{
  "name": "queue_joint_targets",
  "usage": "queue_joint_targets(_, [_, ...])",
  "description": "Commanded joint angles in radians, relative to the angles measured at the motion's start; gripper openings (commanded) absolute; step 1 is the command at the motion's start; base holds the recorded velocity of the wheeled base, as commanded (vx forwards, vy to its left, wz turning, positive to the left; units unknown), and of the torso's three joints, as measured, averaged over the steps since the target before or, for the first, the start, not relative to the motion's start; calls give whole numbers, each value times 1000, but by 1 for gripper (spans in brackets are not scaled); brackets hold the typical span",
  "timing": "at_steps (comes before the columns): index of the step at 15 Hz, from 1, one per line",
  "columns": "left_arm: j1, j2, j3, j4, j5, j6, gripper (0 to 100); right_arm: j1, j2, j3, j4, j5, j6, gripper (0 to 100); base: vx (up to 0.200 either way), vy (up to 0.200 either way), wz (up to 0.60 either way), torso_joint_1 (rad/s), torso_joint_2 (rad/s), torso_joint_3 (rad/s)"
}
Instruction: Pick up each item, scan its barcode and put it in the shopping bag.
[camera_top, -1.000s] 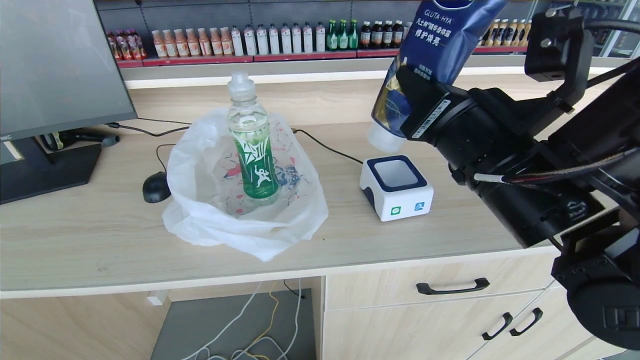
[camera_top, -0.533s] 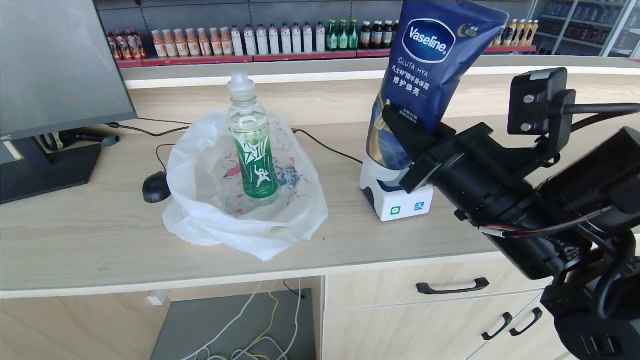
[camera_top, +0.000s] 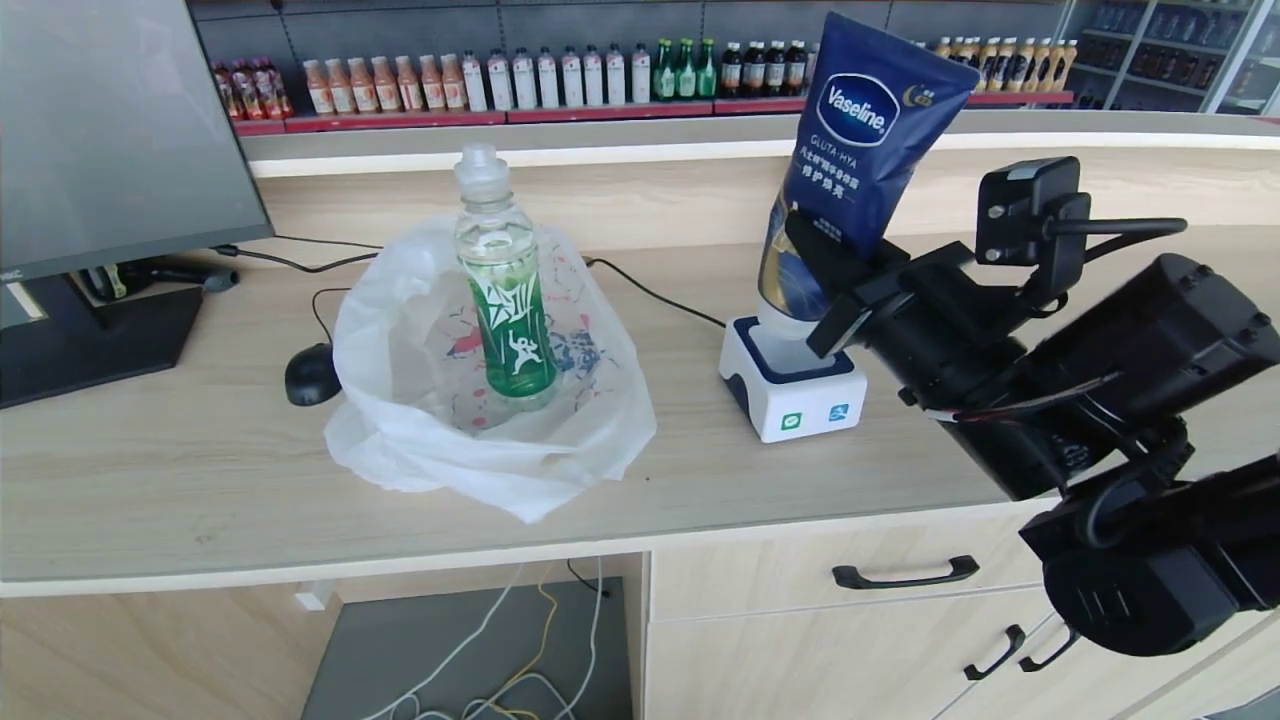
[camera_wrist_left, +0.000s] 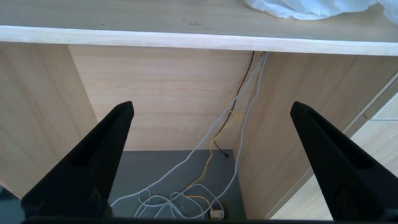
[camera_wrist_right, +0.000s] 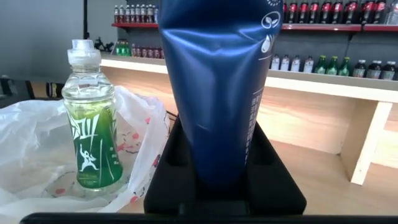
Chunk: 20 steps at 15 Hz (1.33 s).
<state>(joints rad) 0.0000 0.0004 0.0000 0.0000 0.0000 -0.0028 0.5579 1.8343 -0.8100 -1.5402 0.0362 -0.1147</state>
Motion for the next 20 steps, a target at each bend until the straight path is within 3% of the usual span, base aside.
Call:
queue_joint_targets(1, [0,0,0,0,0,0,100,-6,20,-8,-3,-4,12,0,0,200,0,7,2,2])
queue_joint_targets(13, [0,0,0,0,0,0,100,-7,7,34,-31,-39,58,0,0,200,0,5,3,2])
queue_joint_targets(20, [0,0,0,0,0,1,100,-16,2,68,-31,-38,61,0,0,0,0,0,0,0])
